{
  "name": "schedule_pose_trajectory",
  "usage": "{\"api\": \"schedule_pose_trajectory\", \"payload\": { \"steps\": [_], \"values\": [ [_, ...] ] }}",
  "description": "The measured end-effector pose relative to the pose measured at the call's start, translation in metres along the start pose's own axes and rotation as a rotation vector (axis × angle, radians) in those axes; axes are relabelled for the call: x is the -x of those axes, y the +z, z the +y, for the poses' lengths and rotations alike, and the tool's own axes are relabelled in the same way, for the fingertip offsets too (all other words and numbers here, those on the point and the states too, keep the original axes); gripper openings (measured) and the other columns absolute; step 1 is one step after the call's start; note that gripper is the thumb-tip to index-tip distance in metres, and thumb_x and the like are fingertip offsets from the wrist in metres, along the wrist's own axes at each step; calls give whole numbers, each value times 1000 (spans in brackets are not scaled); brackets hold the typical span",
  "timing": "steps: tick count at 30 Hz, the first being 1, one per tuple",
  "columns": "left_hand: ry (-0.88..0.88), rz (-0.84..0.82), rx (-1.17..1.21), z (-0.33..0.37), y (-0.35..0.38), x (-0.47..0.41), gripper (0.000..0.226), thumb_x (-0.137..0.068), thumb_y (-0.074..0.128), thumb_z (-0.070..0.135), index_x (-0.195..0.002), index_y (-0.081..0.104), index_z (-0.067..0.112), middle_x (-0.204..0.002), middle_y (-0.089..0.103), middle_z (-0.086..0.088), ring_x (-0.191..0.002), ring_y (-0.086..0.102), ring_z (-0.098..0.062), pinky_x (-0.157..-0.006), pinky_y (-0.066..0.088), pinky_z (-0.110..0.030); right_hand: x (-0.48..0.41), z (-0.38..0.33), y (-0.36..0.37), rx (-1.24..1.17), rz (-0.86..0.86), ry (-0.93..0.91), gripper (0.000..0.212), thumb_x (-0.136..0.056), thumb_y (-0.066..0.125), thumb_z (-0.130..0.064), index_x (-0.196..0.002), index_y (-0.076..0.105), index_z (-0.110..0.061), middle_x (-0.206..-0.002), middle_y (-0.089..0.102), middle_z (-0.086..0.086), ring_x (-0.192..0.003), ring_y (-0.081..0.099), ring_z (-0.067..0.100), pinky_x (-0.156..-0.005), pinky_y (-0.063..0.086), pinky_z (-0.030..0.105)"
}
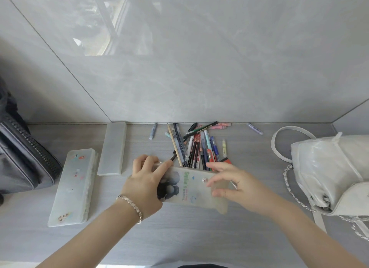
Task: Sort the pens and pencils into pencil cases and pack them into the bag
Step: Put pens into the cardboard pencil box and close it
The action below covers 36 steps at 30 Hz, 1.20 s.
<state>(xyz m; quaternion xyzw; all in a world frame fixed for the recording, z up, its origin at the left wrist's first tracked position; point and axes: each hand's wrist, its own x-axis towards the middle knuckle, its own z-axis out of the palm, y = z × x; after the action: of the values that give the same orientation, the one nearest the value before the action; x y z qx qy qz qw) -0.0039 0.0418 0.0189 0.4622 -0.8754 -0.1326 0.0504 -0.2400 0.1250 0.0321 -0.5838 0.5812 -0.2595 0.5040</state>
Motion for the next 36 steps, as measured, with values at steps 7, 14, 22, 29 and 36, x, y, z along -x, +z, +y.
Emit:
{"api": "schedule_pose_trajectory", "payload": {
  "steps": [7,14,22,29,36],
  "values": [
    [-94,-174,52,2,2,8,72,-66,61,22,-132,37,35,-122,39,7,-124,19,-17,-75,53,-27,1,11,5,-47,22,9,47,-81,68,-14,-76,63,-61,-121,41,-35,-112,36,-27,-96,27,-1],
    [-160,-127,120,19,-10,5,74,-65,62,21,-132,35,37,-122,36,11,-121,15,-13,-78,50,-24,-3,1,19,-82,411,-163,19,-78,63,-26,-80,71,-43,-113,59,-24,-107,56,-3,-87,40,5],
    [-12,156,-75,24,-15,4,84,-33,75,7,-109,49,31,-102,60,-7,-105,36,-27,-42,48,-32,-4,10,19,-3,553,-289,17,-76,62,-31,-90,70,-26,-109,60,-29,-100,58,-3,-85,42,6],
    [28,317,-100,35,-19,6,84,-34,74,2,-110,49,30,-108,48,-5,-106,38,-30,-49,52,-37,4,10,9,78,550,-374,17,-83,60,-39,-88,71,-27,-110,61,-21,-100,60,3,-88,42,10],
    [178,584,-176,33,-20,11,62,-56,66,-1,-111,53,25,-110,46,-8,-106,43,-32,-68,52,-40,13,2,3,111,516,-388,13,-72,68,-36,-82,70,-28,-104,59,-28,-86,59,-1,-78,42,6]
  ]
}}
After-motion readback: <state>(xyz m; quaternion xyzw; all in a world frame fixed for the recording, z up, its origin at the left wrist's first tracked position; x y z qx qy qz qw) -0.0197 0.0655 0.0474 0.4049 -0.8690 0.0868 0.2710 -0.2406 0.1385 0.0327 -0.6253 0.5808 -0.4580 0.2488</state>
